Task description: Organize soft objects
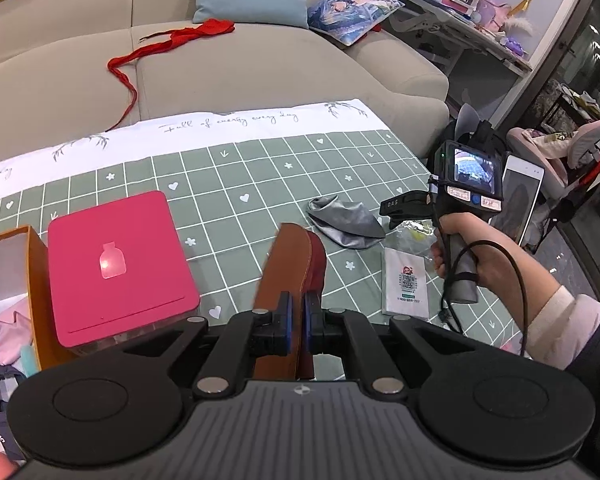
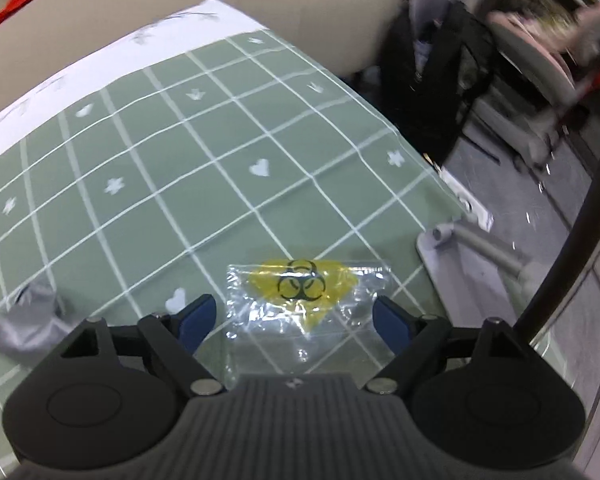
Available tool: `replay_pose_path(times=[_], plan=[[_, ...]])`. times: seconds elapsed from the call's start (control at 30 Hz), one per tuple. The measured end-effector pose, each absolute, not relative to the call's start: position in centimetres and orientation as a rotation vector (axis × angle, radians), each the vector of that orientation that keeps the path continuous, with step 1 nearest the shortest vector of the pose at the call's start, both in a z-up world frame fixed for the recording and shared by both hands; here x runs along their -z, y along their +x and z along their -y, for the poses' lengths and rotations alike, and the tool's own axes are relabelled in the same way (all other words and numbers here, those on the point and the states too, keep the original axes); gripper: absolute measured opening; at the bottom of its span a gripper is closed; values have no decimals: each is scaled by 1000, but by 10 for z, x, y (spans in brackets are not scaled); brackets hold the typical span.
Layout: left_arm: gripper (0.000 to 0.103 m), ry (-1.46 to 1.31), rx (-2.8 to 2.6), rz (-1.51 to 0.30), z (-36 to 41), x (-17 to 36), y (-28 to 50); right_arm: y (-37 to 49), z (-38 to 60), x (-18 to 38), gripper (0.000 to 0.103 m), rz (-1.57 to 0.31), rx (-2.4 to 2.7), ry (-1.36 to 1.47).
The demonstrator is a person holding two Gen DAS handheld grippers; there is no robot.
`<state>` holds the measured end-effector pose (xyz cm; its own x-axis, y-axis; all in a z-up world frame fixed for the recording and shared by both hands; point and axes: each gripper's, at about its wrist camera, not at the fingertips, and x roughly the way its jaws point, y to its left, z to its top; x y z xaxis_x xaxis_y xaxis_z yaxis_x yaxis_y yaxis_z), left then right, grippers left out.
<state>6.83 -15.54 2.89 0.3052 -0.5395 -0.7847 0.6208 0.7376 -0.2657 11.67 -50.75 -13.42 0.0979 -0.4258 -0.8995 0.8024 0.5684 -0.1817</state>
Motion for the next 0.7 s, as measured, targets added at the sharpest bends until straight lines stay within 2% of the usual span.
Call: replay_pose_path(times=[0.13,0.23,0.3,0.37,0.4,0.47,0.57,0.7], plan=[[6,84,770,-1005,152,-27,72,104,520,140,86,-1076,935,556],[6,78,783,-1003,150,-26,74,103,520,139,82,-1077,882,516],[6,76,786,-1002,151,-25,73,106,519,139,73,-1083,855,500],[6,74,793,-1006,151,-24,72,113,515,137,49,-1094,810,467],[6,75,795,-1009,152,-23,71,115,511,134,42,-1101,788,450],[6,77,800,-1013,152,-22,70,121,505,132,14,-1125,736,416],[7,72,804,-1018,151,-21,68,125,501,130,0,-1151,699,402],[7,72,804,-1012,149,-23,69,120,500,129,0,-1150,653,421]])
